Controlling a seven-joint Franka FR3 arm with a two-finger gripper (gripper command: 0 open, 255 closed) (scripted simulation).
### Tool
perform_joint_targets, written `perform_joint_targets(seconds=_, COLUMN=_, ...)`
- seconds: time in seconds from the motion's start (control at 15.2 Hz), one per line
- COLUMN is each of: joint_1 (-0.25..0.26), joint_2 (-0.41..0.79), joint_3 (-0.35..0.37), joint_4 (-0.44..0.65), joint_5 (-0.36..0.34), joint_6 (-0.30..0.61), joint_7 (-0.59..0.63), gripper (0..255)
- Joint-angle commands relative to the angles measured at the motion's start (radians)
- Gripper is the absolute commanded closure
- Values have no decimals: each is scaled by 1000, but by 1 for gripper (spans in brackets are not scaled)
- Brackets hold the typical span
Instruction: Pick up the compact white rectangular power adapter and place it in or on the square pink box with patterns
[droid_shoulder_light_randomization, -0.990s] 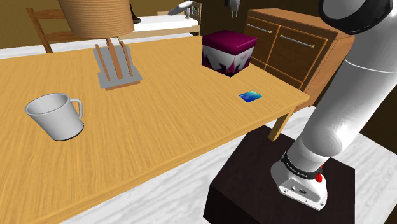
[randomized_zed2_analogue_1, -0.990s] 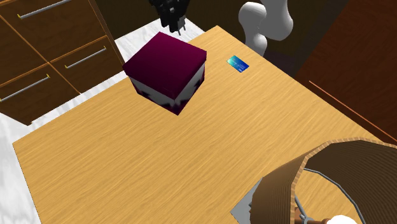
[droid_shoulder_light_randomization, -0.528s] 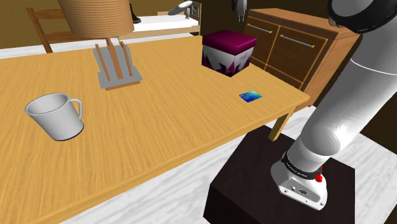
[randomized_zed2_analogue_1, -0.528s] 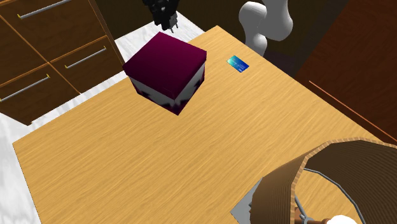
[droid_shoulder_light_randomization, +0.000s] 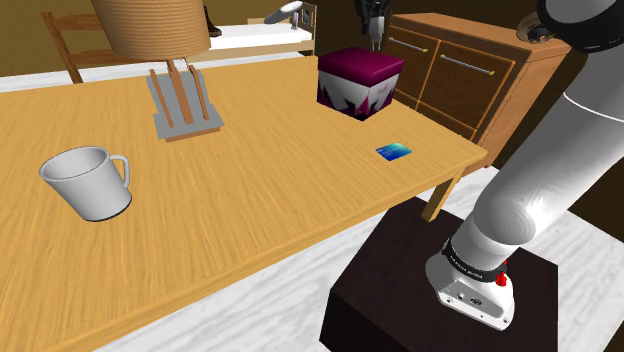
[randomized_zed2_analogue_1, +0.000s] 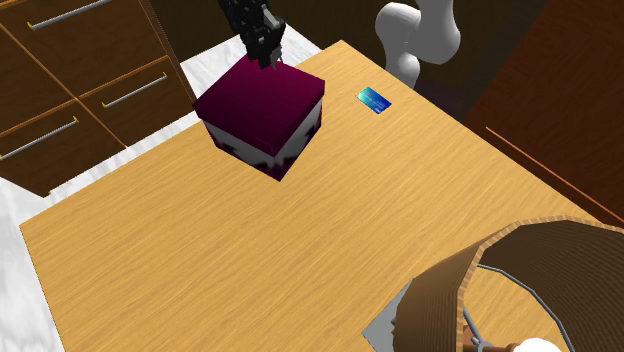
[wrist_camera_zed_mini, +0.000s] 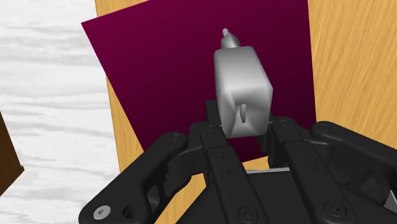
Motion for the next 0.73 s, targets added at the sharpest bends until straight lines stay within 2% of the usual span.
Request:
perform_joint_targets(seconds=0.0, joint_1=0, joint_2=-15, joint_3=0, joint_4=-48, joint_5=-2, joint_6=34, joint_7=0, gripper=255)
perform_joint_targets(seconds=0.13, joint_1=1, joint_2=-26, joint_3=1, joint_4=-90, joint_5=-4, joint_6=65, joint_7=1, gripper=255)
perform_joint_targets(seconds=0.66, joint_1=1, joint_2=-26, joint_3=1, joint_4=-90, joint_5=-4, joint_6=65, joint_7=1, gripper=255)
